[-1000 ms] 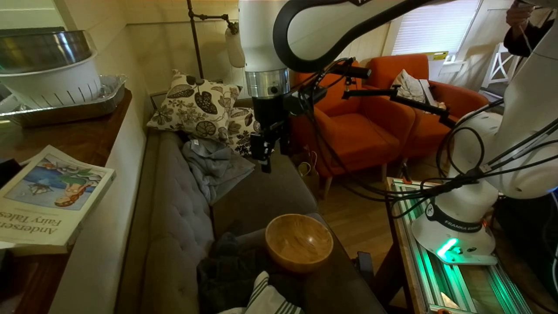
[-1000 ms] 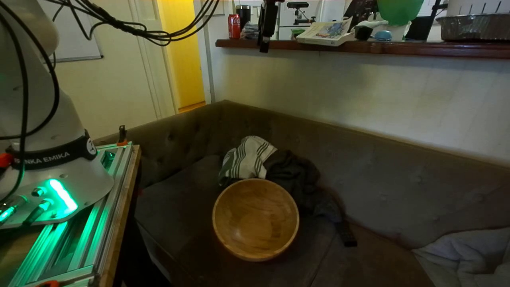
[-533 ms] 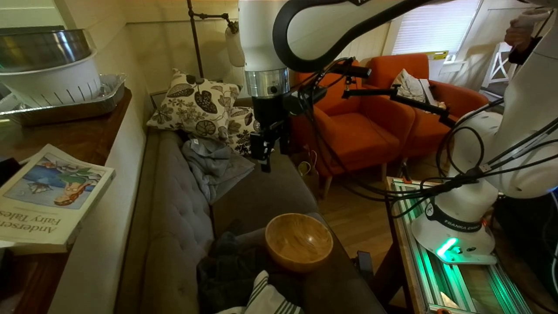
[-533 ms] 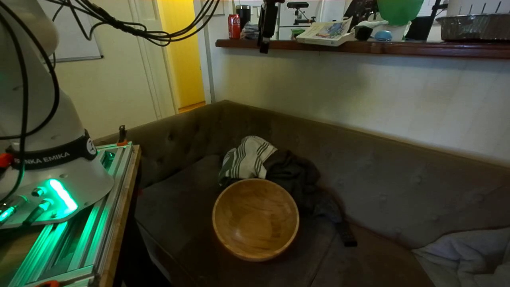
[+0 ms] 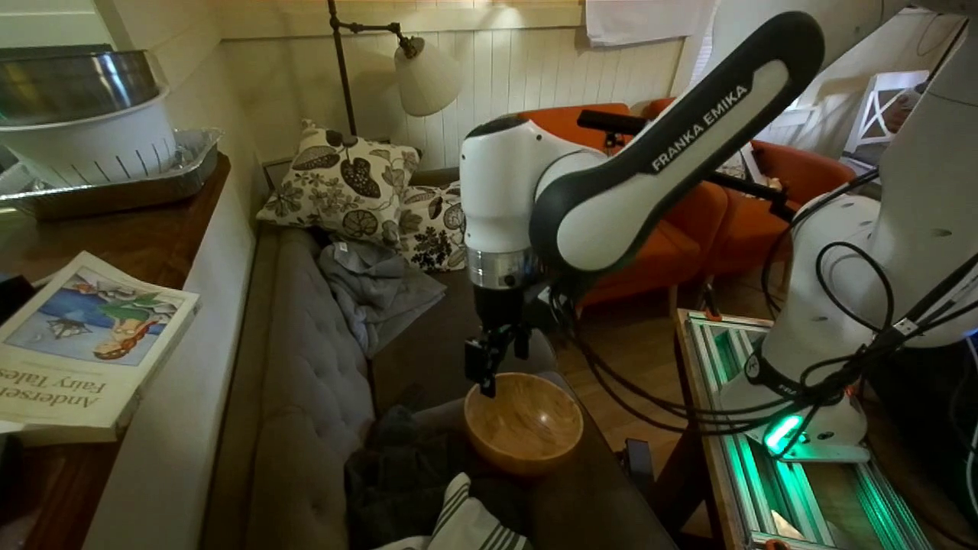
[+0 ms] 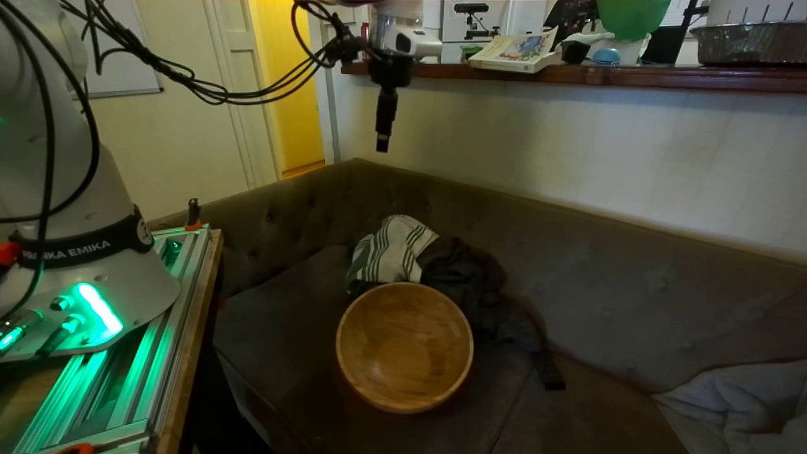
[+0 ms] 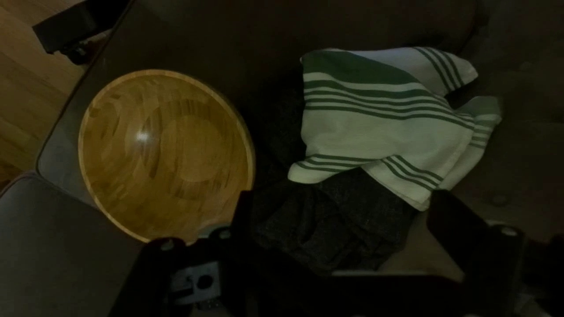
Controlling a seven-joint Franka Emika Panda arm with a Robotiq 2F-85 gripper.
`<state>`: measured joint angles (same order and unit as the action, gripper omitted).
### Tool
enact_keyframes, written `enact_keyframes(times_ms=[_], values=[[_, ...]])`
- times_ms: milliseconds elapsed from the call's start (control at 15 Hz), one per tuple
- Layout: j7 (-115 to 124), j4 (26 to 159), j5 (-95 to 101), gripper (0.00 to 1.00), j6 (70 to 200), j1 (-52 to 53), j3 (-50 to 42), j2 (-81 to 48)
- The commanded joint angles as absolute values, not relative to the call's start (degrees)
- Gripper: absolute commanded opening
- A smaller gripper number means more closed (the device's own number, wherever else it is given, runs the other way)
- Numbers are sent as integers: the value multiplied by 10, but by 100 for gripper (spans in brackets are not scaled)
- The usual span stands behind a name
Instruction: Put the white towel in the basket
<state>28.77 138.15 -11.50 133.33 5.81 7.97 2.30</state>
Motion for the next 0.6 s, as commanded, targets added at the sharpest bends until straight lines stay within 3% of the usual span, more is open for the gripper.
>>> enact_keyframes(times_ms=[0, 333, 533], values=[[359, 1435, -79, 100, 1430, 69, 89, -21], [330, 1404, -109, 100, 1457, 69, 69, -161], [333, 1344, -110, 100, 1398, 73, 54, -231]])
